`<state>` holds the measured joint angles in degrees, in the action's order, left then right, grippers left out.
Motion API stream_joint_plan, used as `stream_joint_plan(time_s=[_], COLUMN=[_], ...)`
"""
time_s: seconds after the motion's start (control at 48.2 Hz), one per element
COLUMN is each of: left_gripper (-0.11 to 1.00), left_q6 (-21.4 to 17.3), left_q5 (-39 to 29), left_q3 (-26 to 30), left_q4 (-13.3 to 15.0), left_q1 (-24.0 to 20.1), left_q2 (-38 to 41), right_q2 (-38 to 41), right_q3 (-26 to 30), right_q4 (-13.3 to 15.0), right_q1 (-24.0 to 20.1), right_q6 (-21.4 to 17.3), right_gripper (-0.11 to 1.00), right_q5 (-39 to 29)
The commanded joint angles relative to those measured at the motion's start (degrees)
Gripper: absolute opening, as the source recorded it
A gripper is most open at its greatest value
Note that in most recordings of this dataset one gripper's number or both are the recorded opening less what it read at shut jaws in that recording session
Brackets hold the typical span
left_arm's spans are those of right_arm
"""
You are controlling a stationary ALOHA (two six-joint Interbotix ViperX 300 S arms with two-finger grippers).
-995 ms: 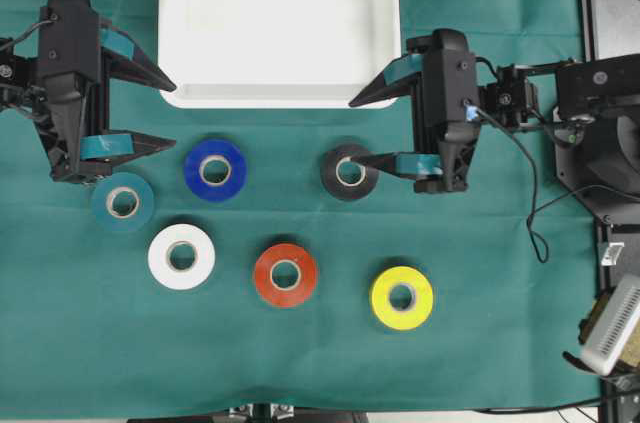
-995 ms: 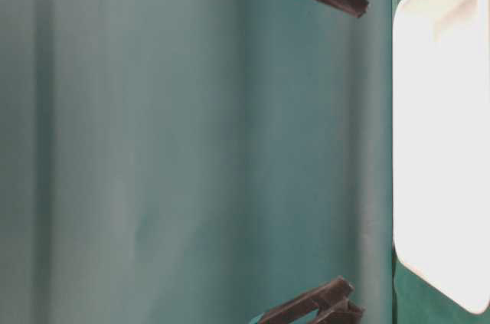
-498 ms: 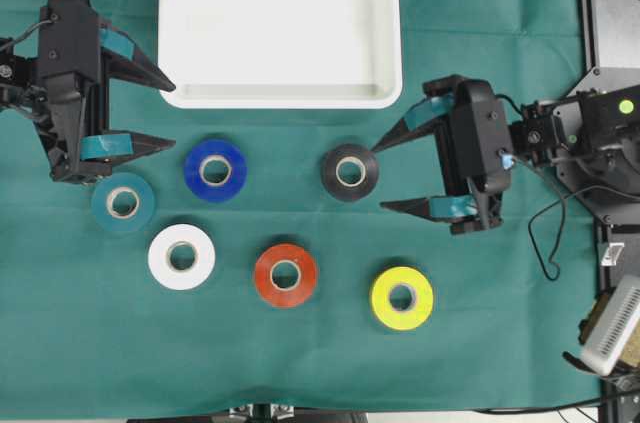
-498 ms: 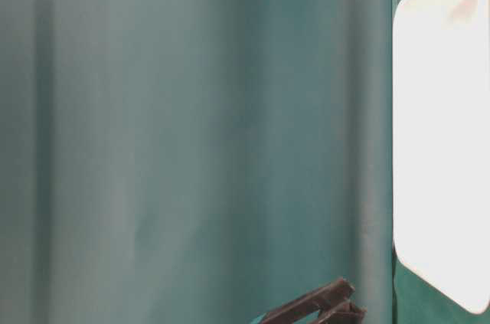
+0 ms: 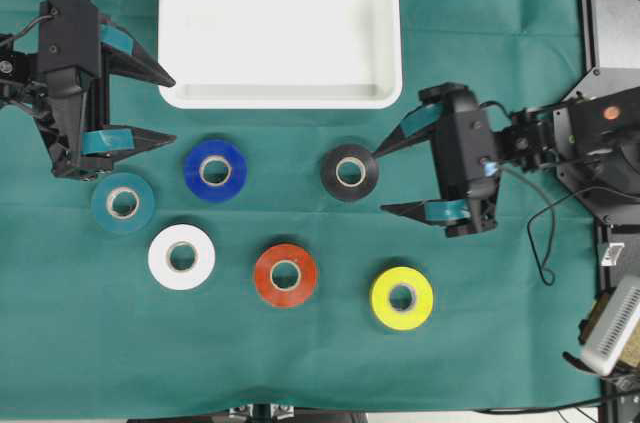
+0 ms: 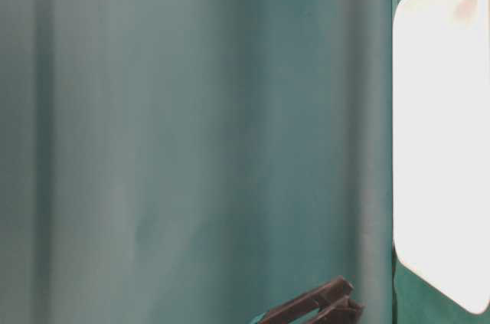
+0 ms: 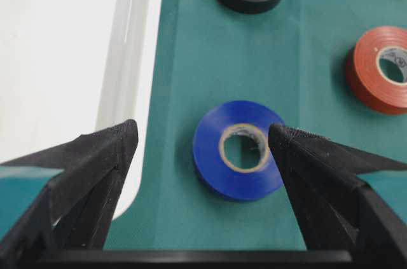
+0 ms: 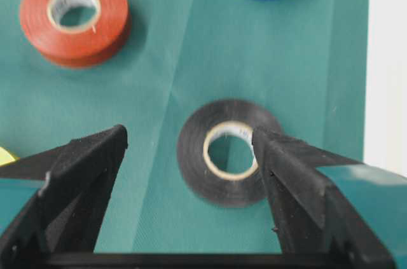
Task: Put the tape alternately from left to right into the white case.
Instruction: 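Lower the right gripper onto the black tape roll and grasp its core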
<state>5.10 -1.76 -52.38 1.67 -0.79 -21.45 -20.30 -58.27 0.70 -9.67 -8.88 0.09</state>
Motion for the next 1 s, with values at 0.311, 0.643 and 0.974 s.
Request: stream_joint_plan(time_s=[0.311, 0.643, 0.974], left_gripper=[0.65, 0.65, 0.65], left_q6=[0.00, 0.00, 0.09], left_q5=[0.18, 0.00, -0.09], left_q3=[0.26, 0.09, 0.09], left_q4=[0.00, 0.00, 0.00], left_q1=[-0.70, -0.79, -0.79], left_q2=[-0.44, -0.44, -0.44], right_q2=[10.20, 16.08, 18.90], right_q3=[7.29, 10.28, 10.37], right_q4=[0.00, 0.00, 0.00], right_q1=[-0.18, -0.09, 0.26], right_q6=[-0.09, -0.09, -0.09], right_gripper=[0.84, 0.84, 0.84], right_q5=[-5.27, -7.65, -7.38])
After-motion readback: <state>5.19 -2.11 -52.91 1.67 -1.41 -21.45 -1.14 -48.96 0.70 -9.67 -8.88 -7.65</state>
